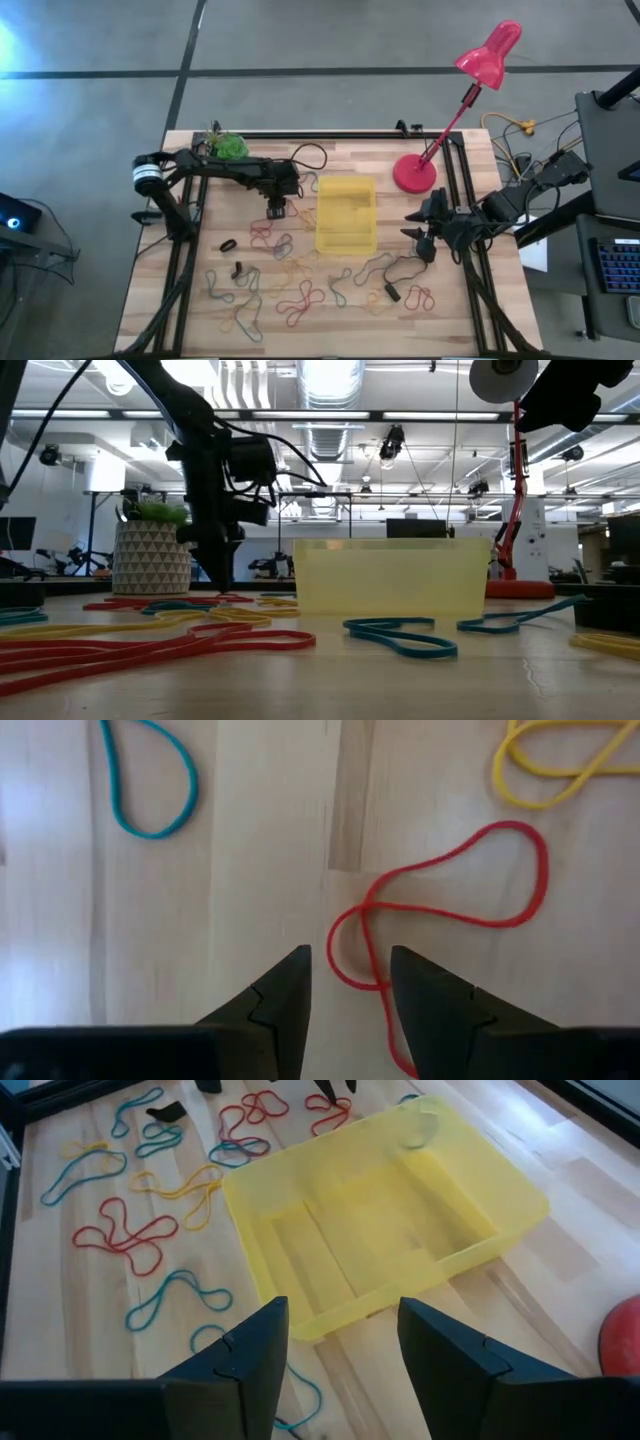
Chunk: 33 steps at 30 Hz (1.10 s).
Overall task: Pick and place rubber bands into bin
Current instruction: Put the red rubber band into the bin
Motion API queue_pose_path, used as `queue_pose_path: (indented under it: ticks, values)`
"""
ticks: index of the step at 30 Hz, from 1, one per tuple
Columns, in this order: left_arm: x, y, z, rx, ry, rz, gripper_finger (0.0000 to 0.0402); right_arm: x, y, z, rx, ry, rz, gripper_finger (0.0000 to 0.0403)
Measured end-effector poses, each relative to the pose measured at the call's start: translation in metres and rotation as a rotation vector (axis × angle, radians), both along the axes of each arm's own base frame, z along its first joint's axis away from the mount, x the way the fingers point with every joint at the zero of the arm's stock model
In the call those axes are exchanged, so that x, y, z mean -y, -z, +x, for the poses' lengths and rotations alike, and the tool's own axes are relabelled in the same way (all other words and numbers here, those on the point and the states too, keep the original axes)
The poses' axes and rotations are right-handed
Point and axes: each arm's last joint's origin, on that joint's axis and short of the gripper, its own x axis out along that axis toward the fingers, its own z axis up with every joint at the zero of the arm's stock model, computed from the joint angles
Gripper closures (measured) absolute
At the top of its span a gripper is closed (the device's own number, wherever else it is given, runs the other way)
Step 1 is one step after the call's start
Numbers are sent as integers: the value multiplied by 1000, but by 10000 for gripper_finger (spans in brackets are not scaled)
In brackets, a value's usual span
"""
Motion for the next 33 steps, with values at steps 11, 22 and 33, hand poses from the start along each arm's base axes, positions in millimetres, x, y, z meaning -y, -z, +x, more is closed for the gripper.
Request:
queue_pose_path:
  ticks: [11,22,33]
  values:
    - [-3,10,10,-19,6,-28,279,0,-1,1,19,5,6,227]
    - [-1,30,11,-72,-26,-158,283,0,-1,1,21,4,7,239]
    - [1,30,10,-63,-77,-206,394,0,-1,1,24,5,9,258]
